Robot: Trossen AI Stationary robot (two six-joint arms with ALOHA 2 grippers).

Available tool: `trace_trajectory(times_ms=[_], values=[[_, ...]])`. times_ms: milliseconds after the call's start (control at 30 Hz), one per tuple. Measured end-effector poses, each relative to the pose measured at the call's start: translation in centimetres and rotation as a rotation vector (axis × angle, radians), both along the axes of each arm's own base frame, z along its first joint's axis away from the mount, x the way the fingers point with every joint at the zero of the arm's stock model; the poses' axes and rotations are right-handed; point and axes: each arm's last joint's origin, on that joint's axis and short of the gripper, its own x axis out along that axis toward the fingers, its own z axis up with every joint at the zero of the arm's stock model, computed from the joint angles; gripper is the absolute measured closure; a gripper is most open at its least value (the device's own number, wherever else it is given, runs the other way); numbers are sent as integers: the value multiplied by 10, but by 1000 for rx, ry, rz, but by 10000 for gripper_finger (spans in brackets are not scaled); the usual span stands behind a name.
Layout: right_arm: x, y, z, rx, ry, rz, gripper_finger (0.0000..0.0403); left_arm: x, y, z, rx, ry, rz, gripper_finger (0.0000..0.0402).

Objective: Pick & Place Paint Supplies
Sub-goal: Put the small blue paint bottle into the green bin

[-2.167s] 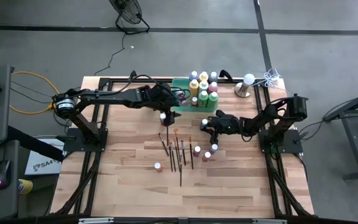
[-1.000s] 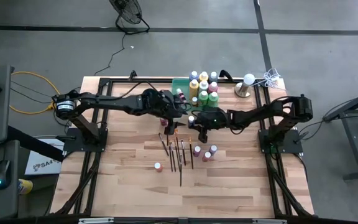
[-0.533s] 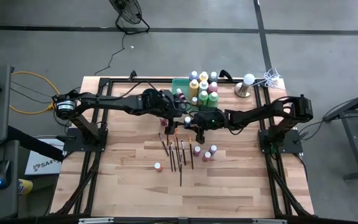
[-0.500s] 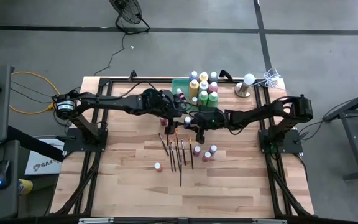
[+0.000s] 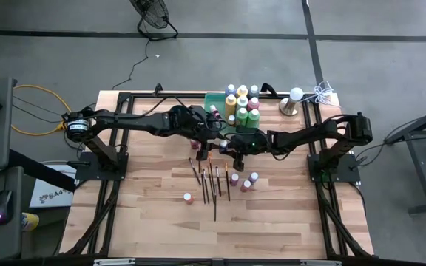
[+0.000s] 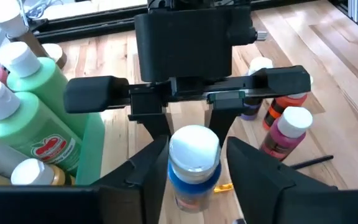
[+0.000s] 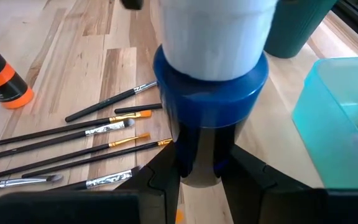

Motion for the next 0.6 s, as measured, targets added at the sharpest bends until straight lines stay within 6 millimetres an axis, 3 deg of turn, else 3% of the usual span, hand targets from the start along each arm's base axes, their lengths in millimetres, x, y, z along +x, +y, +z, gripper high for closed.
trace_trajectory(times_ms=[600], values=[[0,0,0,0,3,1,311,-1,0,-1,-4,10,-2,288]])
